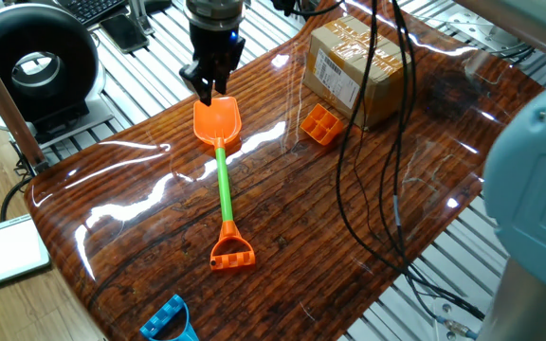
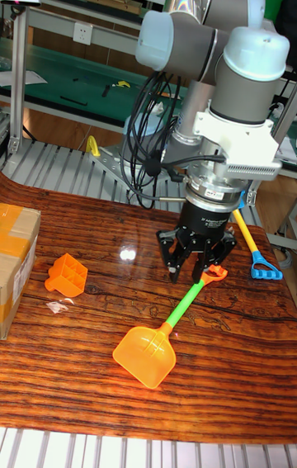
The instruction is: Use a shovel to scoop up an object
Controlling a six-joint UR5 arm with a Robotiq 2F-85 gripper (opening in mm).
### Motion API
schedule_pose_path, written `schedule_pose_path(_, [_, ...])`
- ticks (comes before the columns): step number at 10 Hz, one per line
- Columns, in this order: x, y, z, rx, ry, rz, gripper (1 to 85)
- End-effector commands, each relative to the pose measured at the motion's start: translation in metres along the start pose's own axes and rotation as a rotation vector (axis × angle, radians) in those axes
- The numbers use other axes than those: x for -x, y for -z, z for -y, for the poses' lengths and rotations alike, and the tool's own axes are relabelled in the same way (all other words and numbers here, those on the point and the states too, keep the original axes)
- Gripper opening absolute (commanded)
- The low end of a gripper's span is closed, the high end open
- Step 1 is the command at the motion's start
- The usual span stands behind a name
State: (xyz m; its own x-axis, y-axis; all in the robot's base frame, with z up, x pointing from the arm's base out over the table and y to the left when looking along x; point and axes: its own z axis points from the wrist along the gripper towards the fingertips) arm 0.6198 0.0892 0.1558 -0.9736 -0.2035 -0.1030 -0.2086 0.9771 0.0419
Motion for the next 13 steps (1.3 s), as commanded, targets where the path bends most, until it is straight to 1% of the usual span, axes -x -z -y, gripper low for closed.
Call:
schedule_pose_path(1, [-0.005, 0.000, -0.001, 0.010, -0.014, -0.011, 41.3])
schedule_pose_path(2, [-0.006, -0.001, -0.004, 0.018, -0.018, -0.014, 41.3])
schedule_pose_path(3, [-0.009, -0.005, -0.004, 0.018, -0.018, -0.014, 41.3])
schedule_pose_path(5, [-0.016, -0.017, -0.005, 0.021, -0.014, 0.000, 41.0])
schedule_pose_path(6, [-0.019, -0.020, -0.010, 0.023, -0.015, 0.006, 41.0])
schedule_pose_path(7, [-0.022, -0.022, -0.016, 0.016, -0.024, 0.012, 41.0])
schedule_pose_path(8, [-0.024, -0.018, -0.011, -0.010, -0.014, 0.010, 40.7])
schedule_pose_path(9, [-0.031, -0.018, -0.009, -0.015, 0.031, -0.020, 40.0])
schedule_pose_path(10, [-0.042, -0.018, -0.013, 0.002, 0.071, -0.061, 40.0])
schedule_pose_path(11, [-0.047, -0.017, -0.016, 0.012, 0.085, -0.081, 40.3])
schedule_pose_path(12, [-0.049, -0.017, -0.012, -0.001, 0.101, -0.088, 40.3])
schedule_pose_path(13, [-0.048, -0.017, -0.014, 0.006, 0.103, -0.086, 40.3])
